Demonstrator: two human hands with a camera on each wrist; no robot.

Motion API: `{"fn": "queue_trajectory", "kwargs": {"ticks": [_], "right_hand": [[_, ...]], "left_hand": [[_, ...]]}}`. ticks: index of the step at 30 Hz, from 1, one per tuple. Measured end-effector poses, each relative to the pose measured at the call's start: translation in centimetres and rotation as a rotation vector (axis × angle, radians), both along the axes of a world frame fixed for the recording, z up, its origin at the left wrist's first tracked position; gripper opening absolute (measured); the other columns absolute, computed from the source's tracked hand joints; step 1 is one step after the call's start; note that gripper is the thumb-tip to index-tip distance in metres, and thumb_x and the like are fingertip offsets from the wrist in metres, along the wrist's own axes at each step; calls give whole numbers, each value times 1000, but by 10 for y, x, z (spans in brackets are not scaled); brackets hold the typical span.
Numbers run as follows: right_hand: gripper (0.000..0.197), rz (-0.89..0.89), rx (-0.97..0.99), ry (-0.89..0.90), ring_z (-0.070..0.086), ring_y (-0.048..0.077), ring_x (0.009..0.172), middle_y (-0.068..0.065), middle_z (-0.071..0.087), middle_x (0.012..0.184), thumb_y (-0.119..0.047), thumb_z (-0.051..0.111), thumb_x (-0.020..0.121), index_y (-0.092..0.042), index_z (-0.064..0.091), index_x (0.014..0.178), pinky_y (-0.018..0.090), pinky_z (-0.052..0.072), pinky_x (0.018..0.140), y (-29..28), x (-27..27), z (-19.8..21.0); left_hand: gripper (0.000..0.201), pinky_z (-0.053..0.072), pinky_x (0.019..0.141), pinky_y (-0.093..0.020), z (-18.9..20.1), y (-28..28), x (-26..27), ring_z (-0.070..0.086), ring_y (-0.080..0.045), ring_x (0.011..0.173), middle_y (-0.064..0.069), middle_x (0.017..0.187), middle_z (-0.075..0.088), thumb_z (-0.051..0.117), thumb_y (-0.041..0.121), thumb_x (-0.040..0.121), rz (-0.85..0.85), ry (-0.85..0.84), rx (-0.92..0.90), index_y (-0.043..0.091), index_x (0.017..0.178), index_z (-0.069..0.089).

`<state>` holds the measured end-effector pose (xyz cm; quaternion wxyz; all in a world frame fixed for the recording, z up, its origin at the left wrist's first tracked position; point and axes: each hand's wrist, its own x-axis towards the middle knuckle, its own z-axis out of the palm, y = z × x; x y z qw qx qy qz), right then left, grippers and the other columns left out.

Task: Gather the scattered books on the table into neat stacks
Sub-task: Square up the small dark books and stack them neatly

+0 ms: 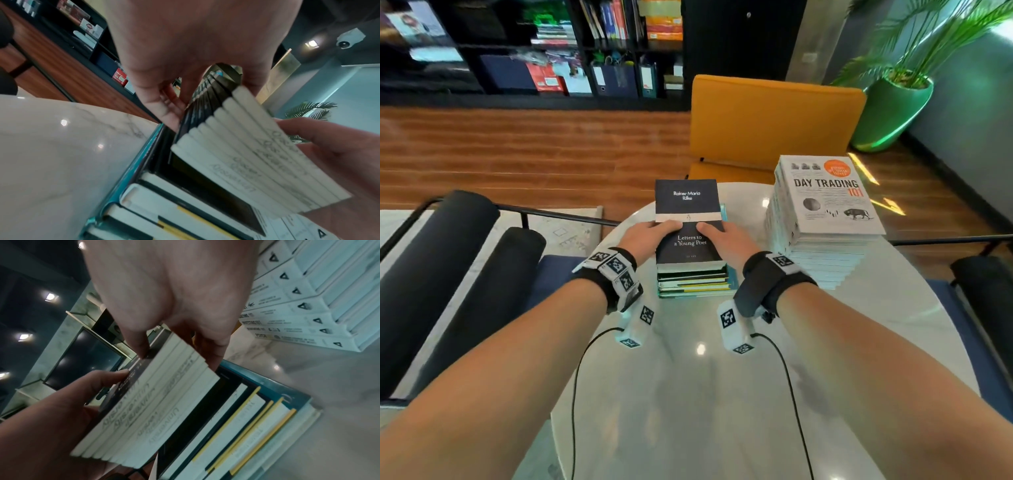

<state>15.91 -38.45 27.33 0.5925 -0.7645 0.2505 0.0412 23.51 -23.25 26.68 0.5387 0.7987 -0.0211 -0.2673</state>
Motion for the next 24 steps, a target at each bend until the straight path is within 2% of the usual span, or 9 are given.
{"fn": "queue_trajectory", "kwargs": {"ticks": [5,8,10,12,15,19,21,23,24], "right_hand": [[18,-25,-49,31,68,22,96,6,71,104,-43,58,89,-26,60,85,39,53,93,3,21,-16],[47,-52,-109,71,67,25,96,7,69,105,-66,53,71,-26,63,92,43,53,92,6,29,-29],[56,-63,-159,81,65,25,97,6,68,102,-74,45,60,-27,63,86,44,53,91,7,33,-39],[54,-79,-215,105,61,25,101,7,65,104,-72,43,67,-28,62,91,43,51,94,11,32,-36],[50,-65,-362,161,49,27,109,11,56,111,-61,41,86,-22,62,110,37,39,98,12,28,-33],[59,-53,-304,143,57,28,106,11,59,111,-68,42,79,-24,62,111,44,47,97,11,25,-34],[68,-67,-226,125,59,30,108,13,62,115,-69,40,78,-20,61,118,43,48,98,11,19,-25],[56,-129,-62,72,59,27,104,17,60,121,-48,38,95,-7,54,129,32,49,90,8,9,-17],[48,-164,60,51,59,24,92,17,61,114,-35,37,99,-1,51,131,28,47,79,3,4,-17]], "left_hand": [[23,51,89,-29,-17,-2,15,68,-18,93,0,99,73,65,44,83,8,47,28,22,87,68],[24,49,72,-22,-21,-2,16,67,-11,81,3,91,71,65,46,82,33,52,53,22,84,68],[26,43,62,-17,-23,-2,16,65,-6,75,5,88,71,65,45,82,54,42,56,20,88,70],[32,42,58,-16,-24,-3,15,65,-6,73,5,88,71,66,45,80,77,41,52,17,95,70],[56,48,64,-20,-26,-4,14,68,-12,81,-2,101,70,67,57,68,81,47,62,15,105,69],[69,48,70,-22,-26,-3,12,67,-15,87,-5,114,66,64,66,63,72,53,86,16,110,67],[58,47,76,-22,-18,-1,7,66,-15,90,-6,118,66,57,65,77,65,49,68,17,108,63],[50,43,76,-16,-10,7,-1,62,-11,96,2,117,65,38,58,95,7,-16,29,18,117,59],[51,41,79,-15,-8,13,-7,59,-9,98,6,117,63,30,55,99,-36,-65,39,19,124,56]]}}
